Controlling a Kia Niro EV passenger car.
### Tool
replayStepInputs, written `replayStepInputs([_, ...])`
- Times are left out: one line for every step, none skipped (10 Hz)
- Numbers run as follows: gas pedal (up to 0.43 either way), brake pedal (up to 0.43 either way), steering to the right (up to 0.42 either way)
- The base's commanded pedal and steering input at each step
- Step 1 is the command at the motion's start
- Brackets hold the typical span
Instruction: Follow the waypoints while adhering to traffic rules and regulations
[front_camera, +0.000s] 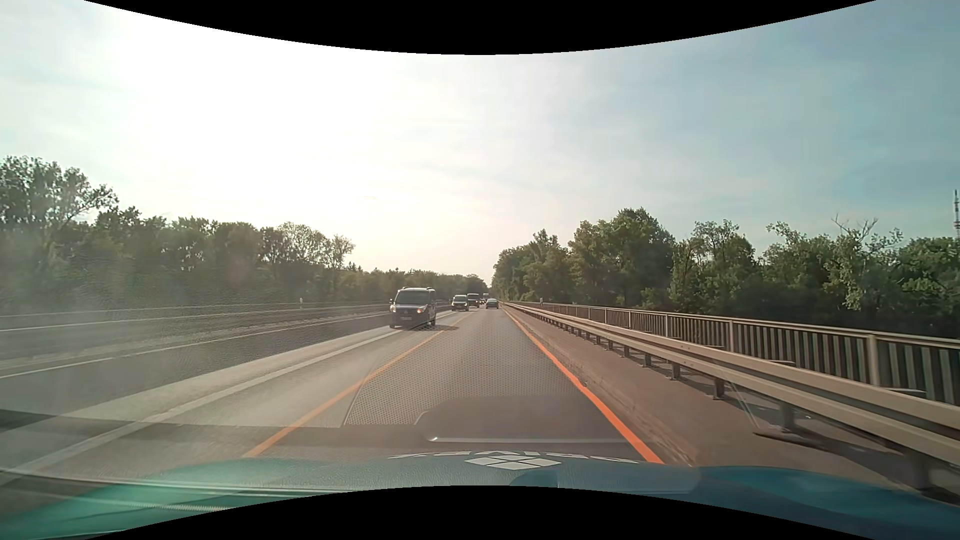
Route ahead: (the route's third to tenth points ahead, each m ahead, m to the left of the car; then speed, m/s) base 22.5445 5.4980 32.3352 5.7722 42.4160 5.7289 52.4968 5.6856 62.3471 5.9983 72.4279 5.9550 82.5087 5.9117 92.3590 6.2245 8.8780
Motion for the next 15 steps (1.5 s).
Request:
replayStepInputs([0.189,0.0,-0.003])
replayStepInputs([0.189,0.0,-0.003])
replayStepInputs([0.189,0.0,-0.003])
replayStepInputs([0.189,0.0,-0.005])
replayStepInputs([0.189,0.0,-0.005])
replayStepInputs([0.189,0.0,-0.006])
replayStepInputs([0.189,0.0,-0.008])
replayStepInputs([0.177,0.0,-0.01])
replayStepInputs([0.169,0.0,-0.008])
replayStepInputs([0.15,0.0,-0.007])
replayStepInputs([0.15,0.0,-0.006])
replayStepInputs([0.138,0.0,-0.005])
replayStepInputs([0.138,0.0,-0.005])
replayStepInputs([0.138,0.0,-0.004])
replayStepInputs([0.138,0.0,-0.004])
